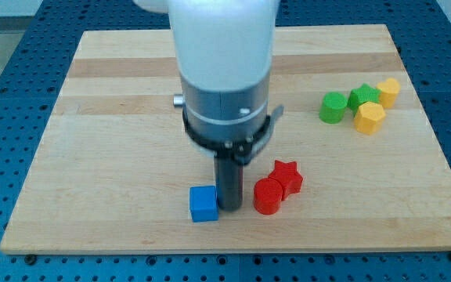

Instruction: Push the red blocks towards the group of blocks

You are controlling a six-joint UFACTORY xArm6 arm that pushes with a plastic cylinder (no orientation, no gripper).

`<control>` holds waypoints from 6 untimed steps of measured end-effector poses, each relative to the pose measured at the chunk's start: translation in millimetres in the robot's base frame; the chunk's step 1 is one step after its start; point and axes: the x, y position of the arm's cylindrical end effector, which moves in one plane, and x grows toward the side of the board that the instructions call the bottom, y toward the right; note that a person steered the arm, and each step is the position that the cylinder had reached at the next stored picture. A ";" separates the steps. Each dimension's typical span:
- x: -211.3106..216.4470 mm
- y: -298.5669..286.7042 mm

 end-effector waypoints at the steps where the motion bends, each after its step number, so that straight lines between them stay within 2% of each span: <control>1: 38.6 17.7; 4: -20.8 46.9; 6: -79.3 70.8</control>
